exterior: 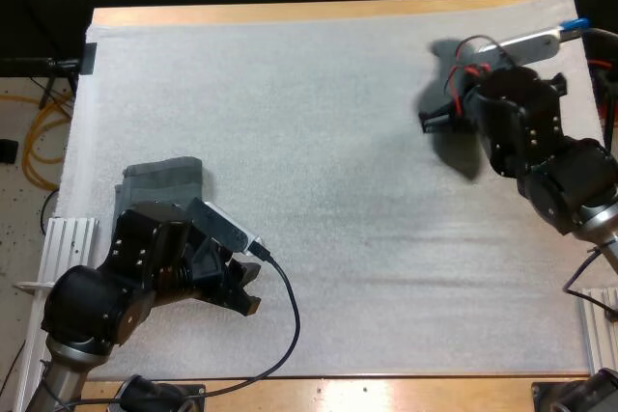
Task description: Pick towel from pile fold and stack
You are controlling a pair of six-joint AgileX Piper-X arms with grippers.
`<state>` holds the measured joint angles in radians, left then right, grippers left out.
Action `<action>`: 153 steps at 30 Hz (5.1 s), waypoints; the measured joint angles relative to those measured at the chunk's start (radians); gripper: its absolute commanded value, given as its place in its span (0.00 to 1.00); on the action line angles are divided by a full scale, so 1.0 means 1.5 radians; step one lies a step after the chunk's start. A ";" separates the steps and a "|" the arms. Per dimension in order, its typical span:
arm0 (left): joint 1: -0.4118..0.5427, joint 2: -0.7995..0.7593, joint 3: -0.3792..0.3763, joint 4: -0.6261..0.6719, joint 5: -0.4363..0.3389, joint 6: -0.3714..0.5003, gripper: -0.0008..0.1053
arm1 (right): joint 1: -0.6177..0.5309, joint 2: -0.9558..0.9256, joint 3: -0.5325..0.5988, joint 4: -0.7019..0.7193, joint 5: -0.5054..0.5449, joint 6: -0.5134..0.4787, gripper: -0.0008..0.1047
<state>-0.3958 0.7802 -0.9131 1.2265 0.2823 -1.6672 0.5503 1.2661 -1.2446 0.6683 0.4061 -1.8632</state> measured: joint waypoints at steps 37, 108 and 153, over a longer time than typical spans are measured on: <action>0.000 0.000 0.000 -0.016 -0.010 0.000 0.42 | 0.358 0.149 0.084 0.095 -0.234 0.169 0.69; 0.000 0.000 0.000 -0.016 -0.010 0.000 0.42 | -0.048 0.337 -0.040 -0.069 -0.536 0.294 0.01; 0.000 0.000 0.000 -0.020 -0.010 0.000 0.42 | -0.067 0.086 0.011 0.366 -0.177 0.168 0.01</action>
<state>-0.3958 0.7802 -0.9131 1.1963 0.2668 -1.6672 0.4492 1.3958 -1.2287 1.2176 0.1406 -1.6114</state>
